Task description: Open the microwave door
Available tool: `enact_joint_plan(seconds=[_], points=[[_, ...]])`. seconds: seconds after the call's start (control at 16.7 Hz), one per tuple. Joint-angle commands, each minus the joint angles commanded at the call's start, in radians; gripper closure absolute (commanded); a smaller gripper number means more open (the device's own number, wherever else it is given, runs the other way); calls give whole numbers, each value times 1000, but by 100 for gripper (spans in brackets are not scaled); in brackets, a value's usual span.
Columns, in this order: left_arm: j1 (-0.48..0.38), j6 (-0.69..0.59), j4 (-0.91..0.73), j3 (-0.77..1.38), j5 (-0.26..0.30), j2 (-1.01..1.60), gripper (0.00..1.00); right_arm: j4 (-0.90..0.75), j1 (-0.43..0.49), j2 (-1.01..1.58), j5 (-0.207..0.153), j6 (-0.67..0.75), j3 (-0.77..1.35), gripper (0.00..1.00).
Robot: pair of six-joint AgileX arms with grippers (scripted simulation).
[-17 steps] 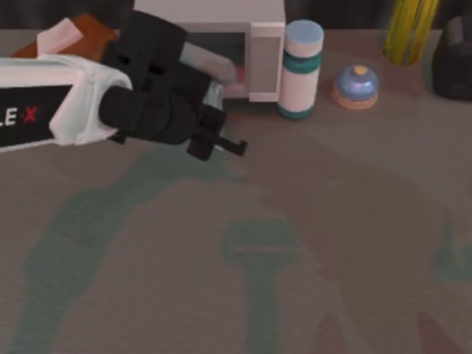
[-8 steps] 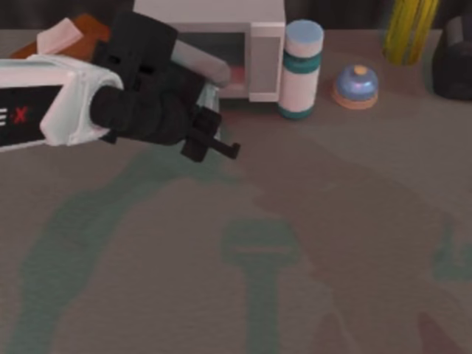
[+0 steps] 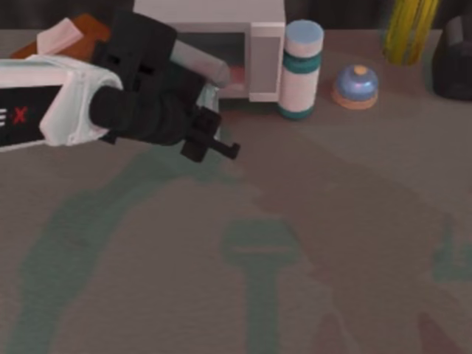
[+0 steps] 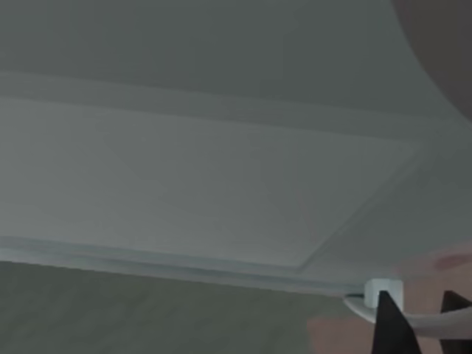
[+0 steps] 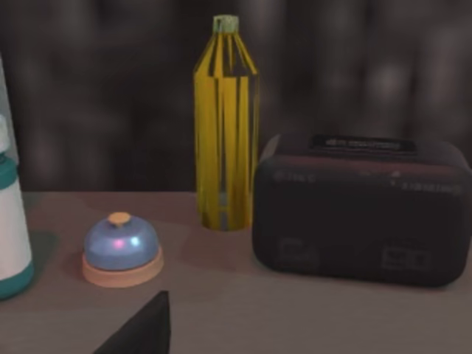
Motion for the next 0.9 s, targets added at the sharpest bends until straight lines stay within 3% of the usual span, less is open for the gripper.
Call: enact_joint_plan(seconds=[0.9], points=[[3, 17, -4, -7, 22, -5, 100, 0, 0, 0, 0, 0, 0, 0]])
